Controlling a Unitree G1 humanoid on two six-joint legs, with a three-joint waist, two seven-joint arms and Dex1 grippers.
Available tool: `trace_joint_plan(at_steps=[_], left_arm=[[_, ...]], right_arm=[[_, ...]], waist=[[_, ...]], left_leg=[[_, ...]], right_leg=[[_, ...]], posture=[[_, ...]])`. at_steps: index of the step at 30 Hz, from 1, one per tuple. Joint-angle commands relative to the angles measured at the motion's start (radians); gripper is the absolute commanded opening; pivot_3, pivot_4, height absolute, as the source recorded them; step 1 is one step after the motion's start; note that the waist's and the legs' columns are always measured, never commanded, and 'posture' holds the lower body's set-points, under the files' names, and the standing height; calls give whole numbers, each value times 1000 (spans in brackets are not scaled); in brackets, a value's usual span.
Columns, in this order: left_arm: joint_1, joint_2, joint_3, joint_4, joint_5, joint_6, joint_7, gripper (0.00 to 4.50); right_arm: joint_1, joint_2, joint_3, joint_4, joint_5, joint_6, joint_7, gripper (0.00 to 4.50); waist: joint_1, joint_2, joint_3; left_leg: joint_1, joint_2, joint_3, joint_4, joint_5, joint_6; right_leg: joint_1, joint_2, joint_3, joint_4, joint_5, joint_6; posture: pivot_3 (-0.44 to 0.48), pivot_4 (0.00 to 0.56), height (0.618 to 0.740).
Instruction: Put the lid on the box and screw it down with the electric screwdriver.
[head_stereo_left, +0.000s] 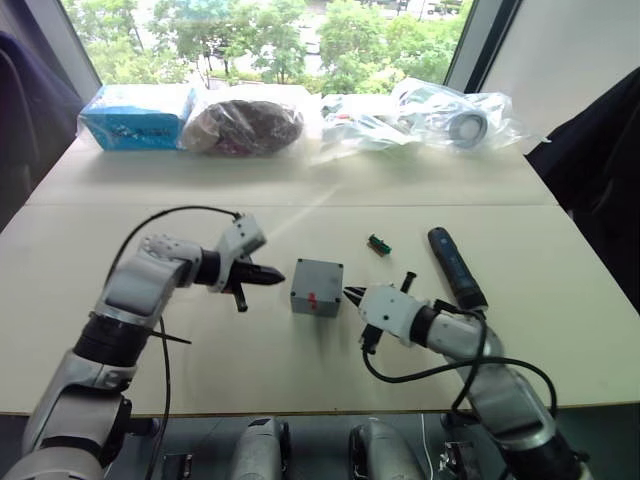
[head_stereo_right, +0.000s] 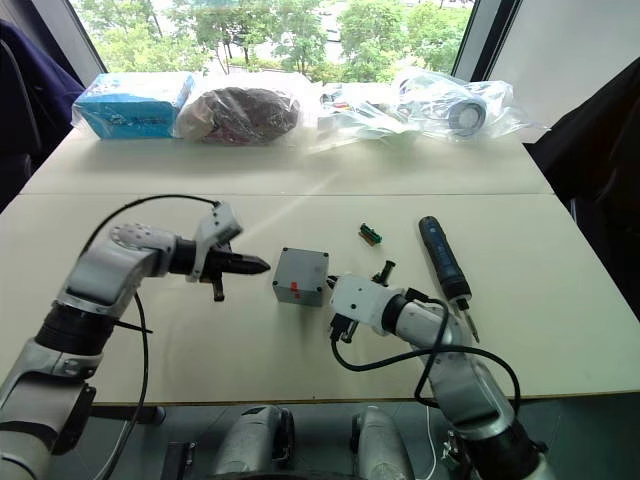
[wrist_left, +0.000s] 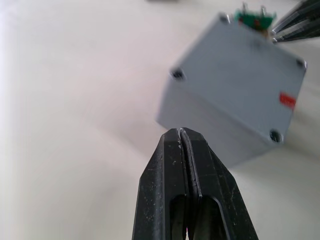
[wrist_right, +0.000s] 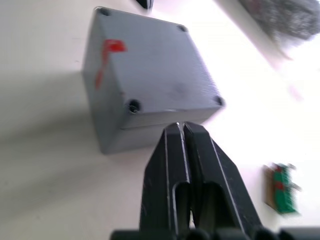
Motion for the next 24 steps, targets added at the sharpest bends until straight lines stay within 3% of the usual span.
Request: trace_joint_plan(at_steps=[1,4,8,10,16,21,22,24], left_arm=[[-56,-30,62,-64,-86,-26,4,0],[-115,-40,3,-44,-156,62,-80,0],[-146,-66,-144,-66,-92,-6,-109,0],[-140,-44,-236,-79,-12,-121,-143,0],[-163,-36,-273,-71,11,-181,-179,0],[-150,-31,-262,-86,7,-171,-174,0],[-145,-28,-255,-88,5,-166,-170,0],[-139,-21,-243,-88,3,-158,-159,0]], right_arm=[[30,50,-202,-130,153,167,-7,70],[33,95,-344,-142,249,254,-36,70],[37,106,-435,-91,305,295,-87,1020],[48,98,-426,-76,320,298,-98,1910],[113,83,-367,-67,403,339,-88,4174],[128,79,-334,-31,412,294,-130,4174],[130,73,-326,-15,407,275,-133,3700],[127,75,-327,19,408,249,-149,3260]], waist=[[3,-1,0],[2,-1,0],[-1,0,0],[-4,0,0],[-5,2,1],[-2,2,1],[0,2,1],[0,2,1]], left_leg=[[0,0,0,0,0,0],[0,0,0,0,0,0],[0,-1,0,0,0,0],[0,-1,0,-1,0,0],[0,-1,0,-3,0,0],[0,0,1,-3,0,0],[0,0,0,-3,0,0],[0,0,0,-3,0,0]], right_leg=[[0,0,0,0,0,0],[1,0,-1,0,0,0],[1,0,-1,-1,0,0],[0,0,0,-1,0,0],[-2,3,0,1,-1,-2],[-2,2,1,0,-2,-3],[-2,2,1,0,-2,-3],[-1,1,0,-1,-2,-3]], posture=[[0,150,740],[0,150,740],[0,150,740],[0,150,740],[0,150,740],[0,150,740],[0,150,740],[0,150,740]])
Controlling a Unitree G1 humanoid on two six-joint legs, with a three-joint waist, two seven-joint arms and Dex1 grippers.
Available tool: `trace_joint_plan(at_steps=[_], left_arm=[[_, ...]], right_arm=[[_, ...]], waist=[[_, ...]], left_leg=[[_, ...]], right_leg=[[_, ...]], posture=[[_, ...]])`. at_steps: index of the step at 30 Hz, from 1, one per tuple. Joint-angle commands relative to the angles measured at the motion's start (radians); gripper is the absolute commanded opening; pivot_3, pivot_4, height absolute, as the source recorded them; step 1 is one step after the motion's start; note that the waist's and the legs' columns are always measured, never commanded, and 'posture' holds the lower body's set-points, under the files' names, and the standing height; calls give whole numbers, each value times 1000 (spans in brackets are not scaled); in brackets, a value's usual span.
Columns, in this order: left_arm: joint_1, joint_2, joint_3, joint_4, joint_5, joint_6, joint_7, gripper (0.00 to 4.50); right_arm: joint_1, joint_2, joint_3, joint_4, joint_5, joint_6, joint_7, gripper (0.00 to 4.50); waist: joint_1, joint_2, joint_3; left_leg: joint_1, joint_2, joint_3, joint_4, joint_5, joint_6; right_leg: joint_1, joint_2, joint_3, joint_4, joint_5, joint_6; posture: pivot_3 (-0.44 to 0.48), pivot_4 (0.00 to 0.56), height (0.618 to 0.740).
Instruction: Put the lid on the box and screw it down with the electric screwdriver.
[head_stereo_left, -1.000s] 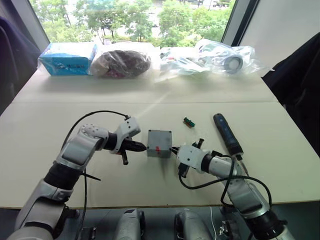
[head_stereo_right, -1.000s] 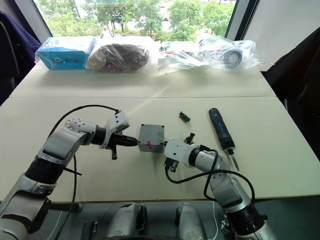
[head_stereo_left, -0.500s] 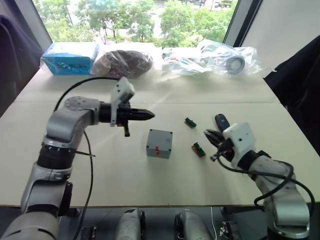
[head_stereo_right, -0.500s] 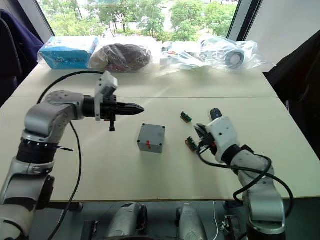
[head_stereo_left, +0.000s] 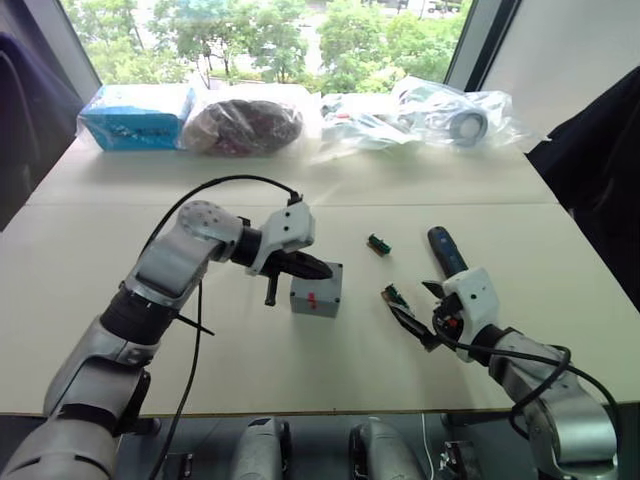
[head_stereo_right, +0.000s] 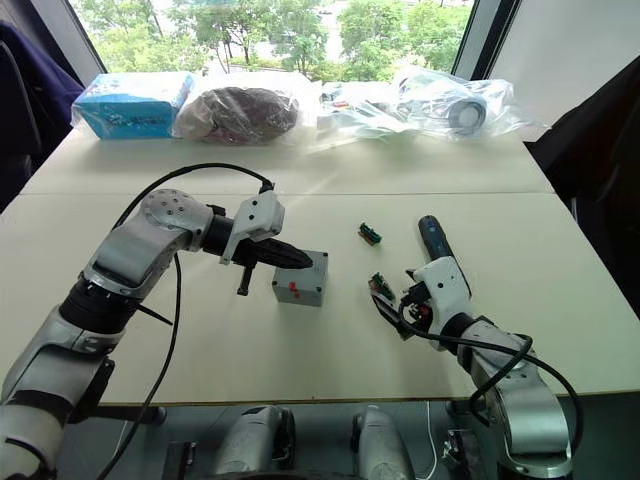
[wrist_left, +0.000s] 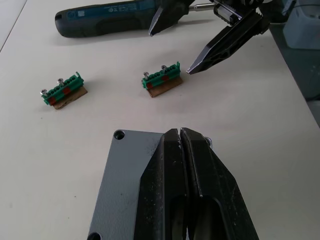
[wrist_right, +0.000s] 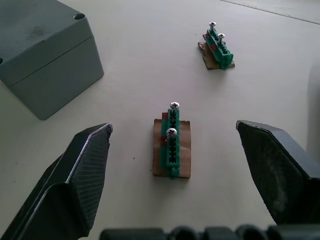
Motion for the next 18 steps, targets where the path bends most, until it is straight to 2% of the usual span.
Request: trace_joint_plan(at_steps=[1,7,18], left_arm=[[0,17,37,-34,-6,4,16,0],[16,25,61,-26,-14,32,57,0],[64,60,75,-59,-15,59,88,0]], right_arm=[[-7,3,-19,36,19,-50,-33,2907],[-5,-21,-4,84,26,-98,-46,606],[-15,-36,33,86,39,-124,-50,606]], waist=[[-1,0,0],[-2,0,0],[-1,0,0]], left_leg=[[0,0,0,0,0,0],[0,0,0,0,0,0],[0,0,0,0,0,0]], right_leg=[[0,0,0,0,0,0],[0,0,0,0,0,0],[0,0,0,0,0,0]], posture=[[0,150,740],[0,150,740],[0,150,740]])
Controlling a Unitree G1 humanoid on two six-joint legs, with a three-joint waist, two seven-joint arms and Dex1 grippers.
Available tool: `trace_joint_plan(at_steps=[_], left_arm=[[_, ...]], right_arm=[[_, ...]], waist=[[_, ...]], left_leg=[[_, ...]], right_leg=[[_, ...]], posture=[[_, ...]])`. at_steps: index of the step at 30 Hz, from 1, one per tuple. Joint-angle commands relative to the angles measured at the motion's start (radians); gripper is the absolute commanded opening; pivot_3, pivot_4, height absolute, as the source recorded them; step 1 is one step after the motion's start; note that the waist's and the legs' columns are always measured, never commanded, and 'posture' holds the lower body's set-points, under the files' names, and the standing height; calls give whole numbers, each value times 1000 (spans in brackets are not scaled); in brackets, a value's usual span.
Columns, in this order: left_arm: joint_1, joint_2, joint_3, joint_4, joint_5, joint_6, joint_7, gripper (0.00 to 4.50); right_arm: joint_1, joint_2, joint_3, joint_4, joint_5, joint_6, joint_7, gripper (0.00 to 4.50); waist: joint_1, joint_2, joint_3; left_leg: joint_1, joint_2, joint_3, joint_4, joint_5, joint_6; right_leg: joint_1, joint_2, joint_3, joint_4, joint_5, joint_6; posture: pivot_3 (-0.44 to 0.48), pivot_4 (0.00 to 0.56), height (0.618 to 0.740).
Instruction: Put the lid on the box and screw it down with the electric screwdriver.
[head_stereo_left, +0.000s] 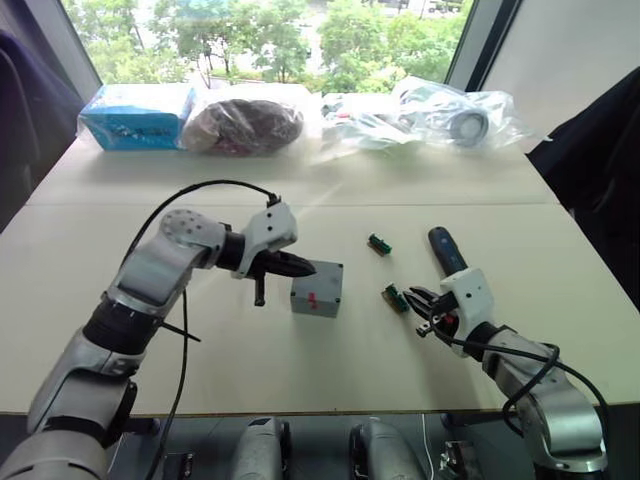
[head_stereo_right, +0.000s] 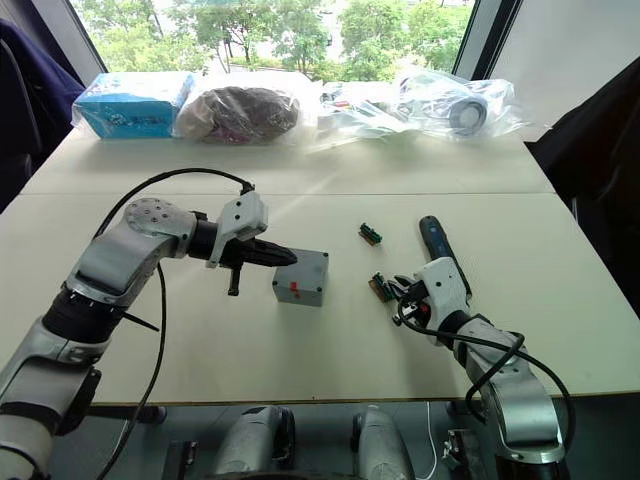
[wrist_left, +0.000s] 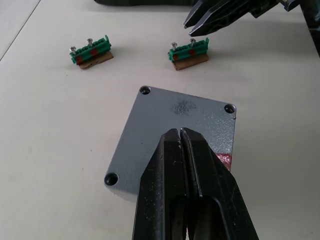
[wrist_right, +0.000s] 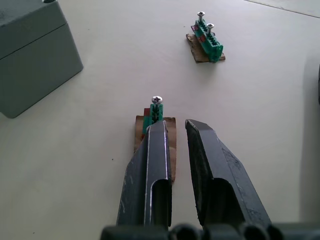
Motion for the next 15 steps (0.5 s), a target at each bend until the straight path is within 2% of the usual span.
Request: trace_joint_plan(at_steps=[1,15], left_arm=[[-4,5,29,-31,-8,-5,10,0],[2,4,19,-29,-4,-8,21,0]], right_arm=[[-4,-15,7,-26,19,-23,-3,606],[15,-32,44,-34,31,-39,-13,606]], waist=[[0,0,0],[-1,0,0]], left_leg=[[0,0,0,0,0,0],[0,0,0,0,0,0]], right_leg=[[0,0,0,0,0,0],[0,0,0,0,0,0]], posture=[[0,150,740],[0,150,740]])
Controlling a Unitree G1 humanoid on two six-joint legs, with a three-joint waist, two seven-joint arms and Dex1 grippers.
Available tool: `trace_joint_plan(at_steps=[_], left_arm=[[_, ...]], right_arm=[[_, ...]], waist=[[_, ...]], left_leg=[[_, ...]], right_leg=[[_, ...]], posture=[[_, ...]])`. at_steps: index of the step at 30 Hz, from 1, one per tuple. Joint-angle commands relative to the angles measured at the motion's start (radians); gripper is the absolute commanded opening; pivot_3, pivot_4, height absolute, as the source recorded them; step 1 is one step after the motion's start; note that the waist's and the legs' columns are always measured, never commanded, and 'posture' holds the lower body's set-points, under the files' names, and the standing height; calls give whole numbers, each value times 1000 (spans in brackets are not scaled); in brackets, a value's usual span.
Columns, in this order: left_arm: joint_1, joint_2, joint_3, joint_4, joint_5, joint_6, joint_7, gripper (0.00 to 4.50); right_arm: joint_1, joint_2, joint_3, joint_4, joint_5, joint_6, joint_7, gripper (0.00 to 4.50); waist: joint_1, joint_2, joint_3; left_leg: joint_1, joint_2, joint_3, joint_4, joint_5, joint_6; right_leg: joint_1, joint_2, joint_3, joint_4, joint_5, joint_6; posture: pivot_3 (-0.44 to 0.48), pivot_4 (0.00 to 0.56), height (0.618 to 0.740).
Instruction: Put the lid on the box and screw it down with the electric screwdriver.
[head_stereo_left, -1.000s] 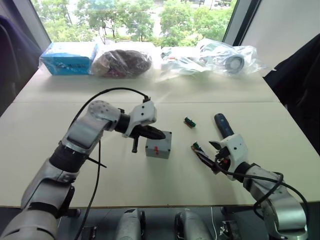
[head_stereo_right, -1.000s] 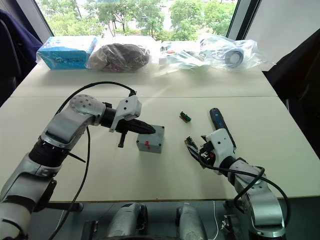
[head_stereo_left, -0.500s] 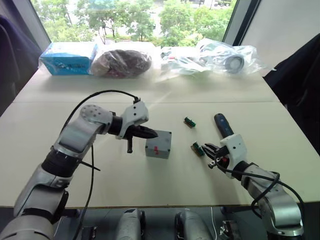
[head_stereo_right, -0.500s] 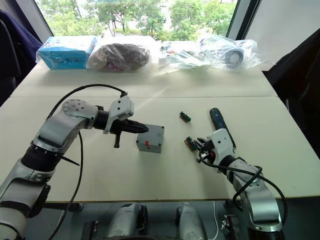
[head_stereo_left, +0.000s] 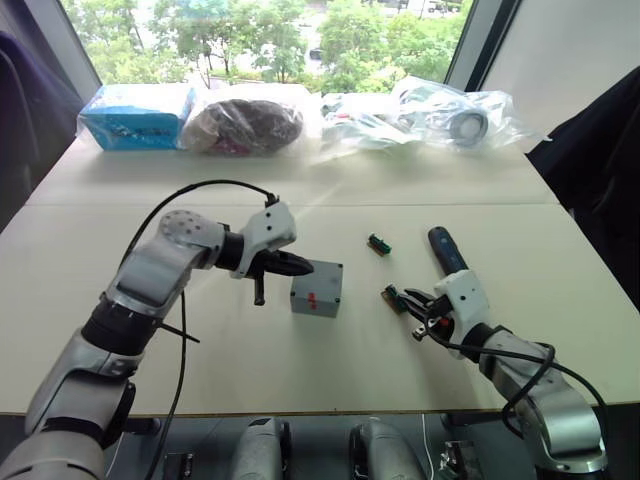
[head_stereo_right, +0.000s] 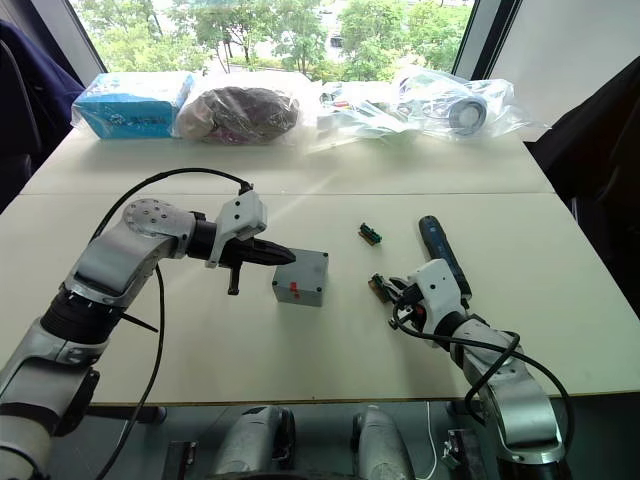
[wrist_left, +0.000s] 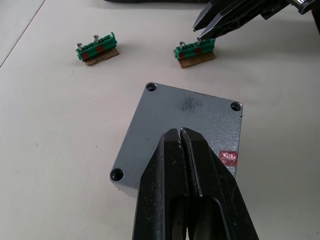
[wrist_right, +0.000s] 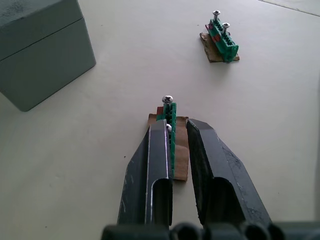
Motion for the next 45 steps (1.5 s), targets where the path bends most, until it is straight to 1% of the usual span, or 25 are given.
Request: trace_joint_plan(at_steps=[1,11,14,17,19,20,21,24,27,33,34,36,37,38,39,45], left_arm=[[-3,5,19,-25,-4,-9,3,0],[-3,7,16,-22,2,-13,0,0],[-5,6,14,-16,6,-19,1,0],[-5,6,11,-13,11,-27,0,0],[-5,5,12,-11,12,-30,-2,0],[-4,4,11,-11,13,-31,-1,0],[-4,3,11,-11,14,-32,0,0],[-1,2,11,-12,15,-35,0,0],[4,1,13,-14,16,-36,0,0],[3,-3,12,-13,18,-35,1,0],[3,-2,13,-13,18,-35,2,0],[5,0,14,-13,19,-35,1,0],[6,1,15,-14,19,-34,2,0],[7,2,16,-14,18,-34,2,0],[8,3,16,-15,18,-33,2,0],[9,5,18,-18,19,-30,7,0]], right_arm=[[9,-11,16,-31,12,-21,-1,606],[8,-19,26,-29,-1,-34,-22,606],[-3,-15,7,-18,-10,-56,-46,606],[-8,-20,4,-13,-7,-58,-56,1333],[-9,-24,2,-11,-3,-56,-57,2038],[-9,-20,-6,-14,5,-57,-60,2462],[-9,-15,-14,-19,14,-55,-62,2757],[-5,-10,-23,-41,41,-58,-55,2757],[13,-15,-2,-67,59,-46,-39,2757],[18,-21,23,-25,36,-62,-51,2757],[17,-23,25,-19,33,-65,-52,2531],[15,-25,29,-9,30,-69,-54,1917],[13,-26,31,-6,29,-70,-54,1729],[12,-26,33,-3,29,-71,-56,1192],[11,-26,35,-1,28,-72,-57,851],[3,-25,44,15,24,-82,-60,851]], waist=[[0,0,0],[0,0,0],[1,0,0],[0,0,0],[1,0,0],[1,0,0],[1,0,0],[0,0,0],[0,0,0],[1,0,0],[1,0,0],[1,0,0],[0,0,0],[0,0,0],[0,0,0],[1,0,0]], left_leg=[[0,0,0,0,0,0],[0,0,0,0,0,0],[0,0,0,0,0,0],[0,0,0,0,0,0],[0,0,0,0,0,0],[0,0,0,0,0,0],[0,0,0,0,0,0],[0,0,0,0,0,0],[0,0,0,0,0,0],[0,0,0,0,0,0],[0,0,0,0,0,0],[0,0,0,0,0,0],[0,0,0,0,0,0],[0,0,0,0,0,0],[0,0,0,0,0,0],[0,0,0,0,0,0]], right_leg=[[0,0,0,0,0,0],[0,0,0,0,0,0],[0,0,0,0,0,0],[0,0,0,0,0,0],[0,0,0,0,0,0],[0,0,0,0,0,0],[0,0,0,0,0,0],[0,0,0,0,0,0],[0,0,0,0,0,0],[0,0,0,0,0,0],[0,0,0,0,0,0],[0,0,0,0,0,0],[0,0,0,0,0,0],[0,0,0,0,0,0],[0,0,0,0,0,0],[0,0,0,0,0,0]], posture=[[0,150,740],[0,150,740],[0,150,740],[0,150,740],[0,150,740],[0,150,740],[0,150,740],[0,150,740],[0,150,740],[0,150,740],[0,150,740],[0,150,740],[0,150,740],[0,150,740],[0,150,740],[0,150,740]])
